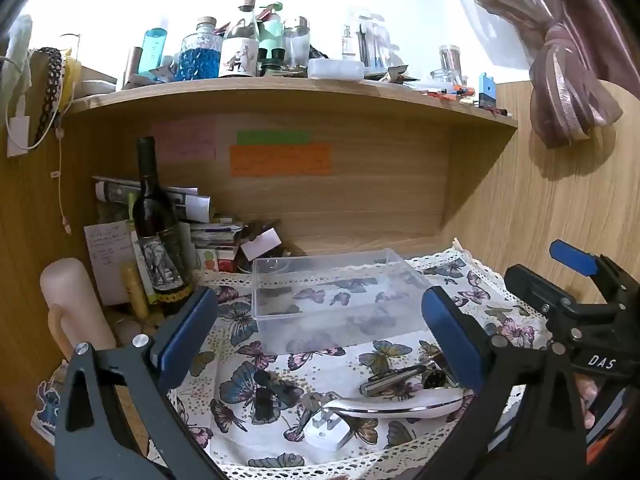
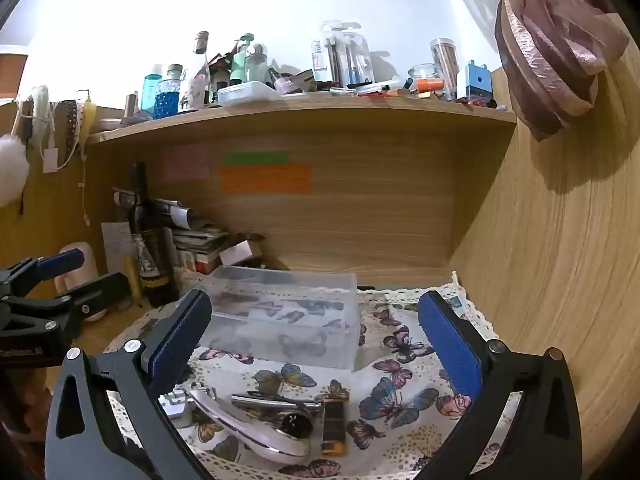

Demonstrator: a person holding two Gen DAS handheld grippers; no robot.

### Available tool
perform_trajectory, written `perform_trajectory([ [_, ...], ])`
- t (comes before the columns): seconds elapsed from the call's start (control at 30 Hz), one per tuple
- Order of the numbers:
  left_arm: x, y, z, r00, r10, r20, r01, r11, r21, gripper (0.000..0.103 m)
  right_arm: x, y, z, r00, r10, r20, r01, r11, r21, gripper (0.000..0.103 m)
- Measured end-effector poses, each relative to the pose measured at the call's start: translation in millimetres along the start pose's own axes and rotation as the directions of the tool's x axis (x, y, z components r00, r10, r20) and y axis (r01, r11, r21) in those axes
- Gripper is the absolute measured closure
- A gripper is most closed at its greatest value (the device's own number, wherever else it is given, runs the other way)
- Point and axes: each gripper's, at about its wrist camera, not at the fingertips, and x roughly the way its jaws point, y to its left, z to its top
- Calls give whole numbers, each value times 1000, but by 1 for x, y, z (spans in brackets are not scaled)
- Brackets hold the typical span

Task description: Organize rigid objects

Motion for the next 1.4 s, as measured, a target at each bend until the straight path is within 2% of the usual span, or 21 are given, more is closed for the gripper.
perform_trajectory([
  [1.4, -3, -6, 7, 1000, -7, 16, 7, 1000, -6, 0, 0, -1, 1, 999, 28, 17, -28, 999, 32, 0],
])
